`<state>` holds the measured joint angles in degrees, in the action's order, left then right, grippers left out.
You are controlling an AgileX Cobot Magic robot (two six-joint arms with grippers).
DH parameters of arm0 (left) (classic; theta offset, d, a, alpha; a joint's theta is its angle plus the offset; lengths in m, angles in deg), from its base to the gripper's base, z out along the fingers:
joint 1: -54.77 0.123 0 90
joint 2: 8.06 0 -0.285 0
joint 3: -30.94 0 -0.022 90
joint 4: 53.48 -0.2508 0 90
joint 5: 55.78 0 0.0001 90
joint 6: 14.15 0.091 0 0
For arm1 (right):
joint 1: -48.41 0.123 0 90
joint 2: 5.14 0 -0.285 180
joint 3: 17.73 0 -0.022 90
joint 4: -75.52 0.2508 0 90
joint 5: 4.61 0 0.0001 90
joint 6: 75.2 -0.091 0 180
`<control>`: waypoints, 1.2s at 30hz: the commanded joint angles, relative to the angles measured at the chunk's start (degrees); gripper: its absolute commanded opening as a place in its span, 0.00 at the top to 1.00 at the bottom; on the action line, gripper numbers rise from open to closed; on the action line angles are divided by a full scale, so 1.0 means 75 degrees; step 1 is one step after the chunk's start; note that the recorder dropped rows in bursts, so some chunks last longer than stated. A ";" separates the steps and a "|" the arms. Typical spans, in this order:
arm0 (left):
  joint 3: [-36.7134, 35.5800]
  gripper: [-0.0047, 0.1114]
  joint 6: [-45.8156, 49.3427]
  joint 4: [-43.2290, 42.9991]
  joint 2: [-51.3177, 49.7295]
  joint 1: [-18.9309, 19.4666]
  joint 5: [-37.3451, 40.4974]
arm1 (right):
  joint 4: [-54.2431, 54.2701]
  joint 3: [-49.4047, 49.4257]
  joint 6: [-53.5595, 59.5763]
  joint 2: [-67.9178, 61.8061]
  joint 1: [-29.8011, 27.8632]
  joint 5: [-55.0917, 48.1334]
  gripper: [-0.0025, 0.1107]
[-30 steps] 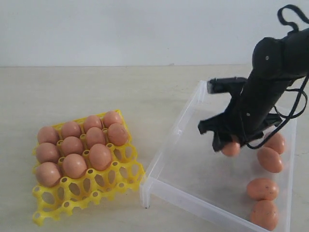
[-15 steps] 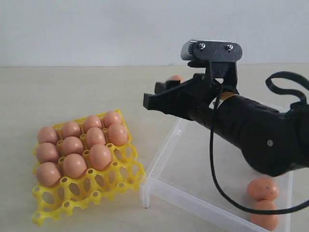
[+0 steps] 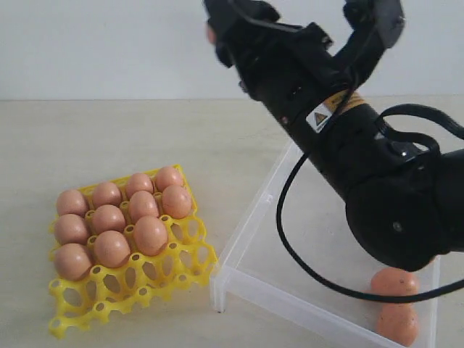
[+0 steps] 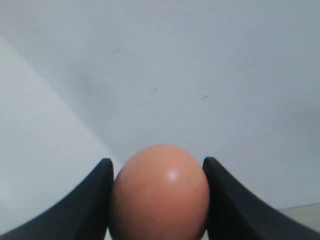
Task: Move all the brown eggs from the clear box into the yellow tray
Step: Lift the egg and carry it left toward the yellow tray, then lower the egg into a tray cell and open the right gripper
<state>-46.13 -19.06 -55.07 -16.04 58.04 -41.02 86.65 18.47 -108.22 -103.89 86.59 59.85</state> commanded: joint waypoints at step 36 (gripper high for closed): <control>-0.0019 0.92 -0.0003 -0.0019 0.0027 0.0019 -0.0020 | -1.0953 -0.2389 -0.5124 -0.3236 -0.1287 -0.4352 0.98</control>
<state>-46.13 -19.06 -55.07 -16.04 58.04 -41.02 4.13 0.79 -147.21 -128.31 76.94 29.06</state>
